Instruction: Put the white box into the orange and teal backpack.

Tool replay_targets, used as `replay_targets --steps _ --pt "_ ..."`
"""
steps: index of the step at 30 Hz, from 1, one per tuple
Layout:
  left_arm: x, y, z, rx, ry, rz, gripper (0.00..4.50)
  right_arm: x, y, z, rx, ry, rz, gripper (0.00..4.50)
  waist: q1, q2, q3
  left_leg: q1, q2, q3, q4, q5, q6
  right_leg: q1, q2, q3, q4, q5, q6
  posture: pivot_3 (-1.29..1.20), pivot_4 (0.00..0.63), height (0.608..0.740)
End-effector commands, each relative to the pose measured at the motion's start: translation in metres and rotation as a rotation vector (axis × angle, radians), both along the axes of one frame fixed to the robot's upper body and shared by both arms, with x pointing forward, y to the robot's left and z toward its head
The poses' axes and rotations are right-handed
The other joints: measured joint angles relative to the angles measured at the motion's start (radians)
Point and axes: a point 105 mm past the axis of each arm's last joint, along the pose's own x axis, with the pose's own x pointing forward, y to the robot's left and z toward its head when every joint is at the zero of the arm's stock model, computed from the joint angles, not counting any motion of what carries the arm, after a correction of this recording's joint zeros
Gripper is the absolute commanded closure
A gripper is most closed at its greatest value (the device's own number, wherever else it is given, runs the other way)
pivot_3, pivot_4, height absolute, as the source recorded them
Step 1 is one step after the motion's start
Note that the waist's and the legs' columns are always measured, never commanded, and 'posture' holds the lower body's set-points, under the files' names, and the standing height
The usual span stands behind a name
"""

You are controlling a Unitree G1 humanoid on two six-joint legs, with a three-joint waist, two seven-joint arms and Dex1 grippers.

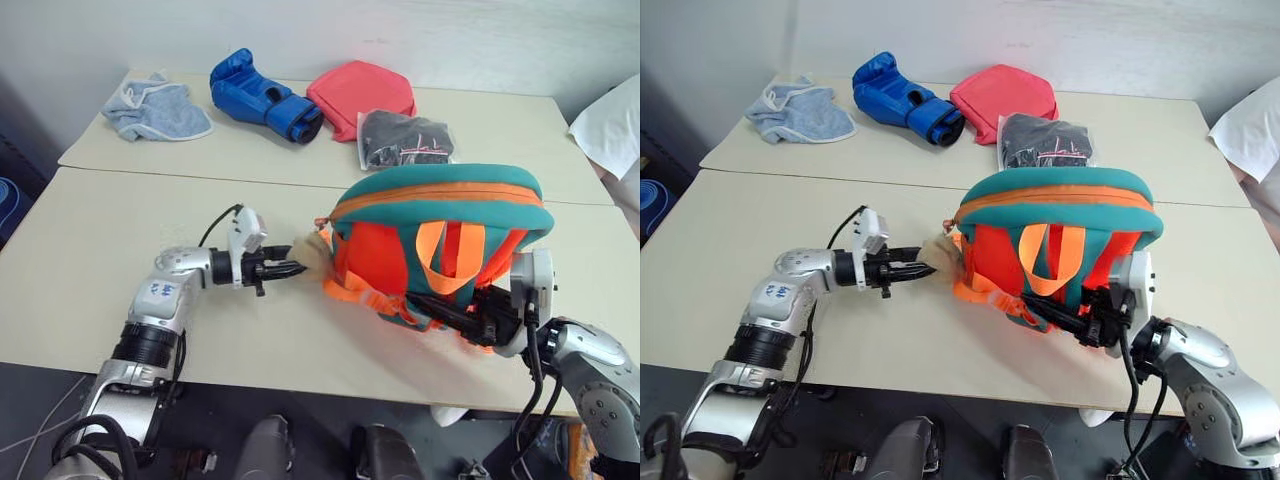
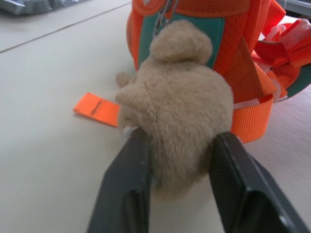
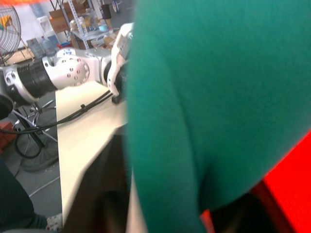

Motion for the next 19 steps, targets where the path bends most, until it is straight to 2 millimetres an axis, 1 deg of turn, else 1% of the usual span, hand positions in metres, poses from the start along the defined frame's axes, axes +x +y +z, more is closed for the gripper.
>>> replay_targets --steps 1,2,5,6,7,8,10,12,16,19 --pt "-0.009 0.047 0.023 0.030 -0.089 0.054 1.70 -0.013 -0.028 0.012 -0.070 -0.079 -0.066 1.48 -0.003 0.000 0.000 0.000 0.000 0.000 0.000 0.000 0.000 0.000 0.000 0.000 0.000 0.000 0.000 0.00 0.150 0.740" --pt "-0.015 0.060 0.021 0.056 -0.082 0.061 1.45 -0.016 -0.039 0.008 -0.113 -0.080 -0.092 1.22 -0.005 0.000 0.000 0.000 0.000 0.001 -0.001 0.000 0.000 0.000 0.000 0.000 0.000 0.000 0.000 0.00 0.150 0.740" --pt "-0.034 0.093 0.013 0.137 -0.091 0.091 0.51 -0.025 -0.073 0.002 -0.208 -0.072 -0.182 0.15 -0.006 0.001 0.000 0.001 0.001 0.002 -0.003 0.000 0.000 0.000 0.000 0.000 -0.002 0.000 0.000 0.00 0.150 0.740" --pt "-0.042 0.105 0.009 0.167 -0.102 0.098 0.19 -0.028 -0.088 -0.001 -0.260 -0.072 -0.207 0.00 -0.005 0.001 0.000 0.001 0.001 0.002 -0.003 -0.001 0.000 0.000 0.000 0.001 -0.002 0.000 0.000 0.00 0.150 0.740" --pt "-0.050 0.115 0.005 0.189 -0.108 0.106 0.01 -0.030 -0.102 -0.006 -0.344 -0.097 -0.224 0.00 -0.005 0.001 0.000 0.002 0.001 0.003 -0.002 -0.001 0.001 0.001 -0.001 0.002 -0.001 0.000 0.000 0.00 0.150 0.740" --pt "-0.057 0.122 0.001 0.200 -0.105 0.120 0.01 -0.033 -0.115 -0.012 -0.426 -0.113 -0.225 0.00 -0.004 0.001 0.000 0.002 0.000 0.004 -0.002 -0.001 0.001 0.000 -0.001 0.003 -0.002 0.000 0.000 0.00 0.150 0.740" --pt "-0.067 0.133 -0.007 0.238 -0.109 0.157 0.01 -0.034 -0.138 -0.023 -0.529 -0.142 -0.241 0.00 -0.003 0.001 0.000 0.003 0.000 0.006 -0.002 -0.004 0.003 0.000 -0.002 0.006 -0.004 0.000 0.000 0.00 0.150 0.740" --pt "-0.078 0.140 -0.017 0.292 -0.122 0.172 0.01 -0.033 -0.151 -0.033 -0.582 -0.141 -0.248 0.00 -0.001 0.001 0.000 0.004 0.000 0.006 -0.001 -0.005 0.004 0.001 -0.003 0.010 -0.004 0.000 0.000 0.00 0.150 0.740" --pt "-0.088 0.146 -0.025 0.313 -0.130 0.228 0.01 -0.024 -0.156 -0.041 -0.597 -0.159 -0.244 0.00 -0.004 0.003 0.001 0.005 0.001 0.006 -0.003 -0.006 0.002 -0.001 -0.004 0.015 -0.004 0.000 -0.001 0.00 0.150 0.740" --pt "-0.092 0.143 -0.028 0.302 -0.110 0.241 0.01 -0.015 -0.154 -0.043 -0.569 -0.170 -0.263 0.00 -0.008 0.004 0.001 0.005 0.002 0.006 -0.003 -0.006 0.001 -0.001 -0.003 0.015 -0.003 0.000 -0.001 0.00 0.150 0.740"
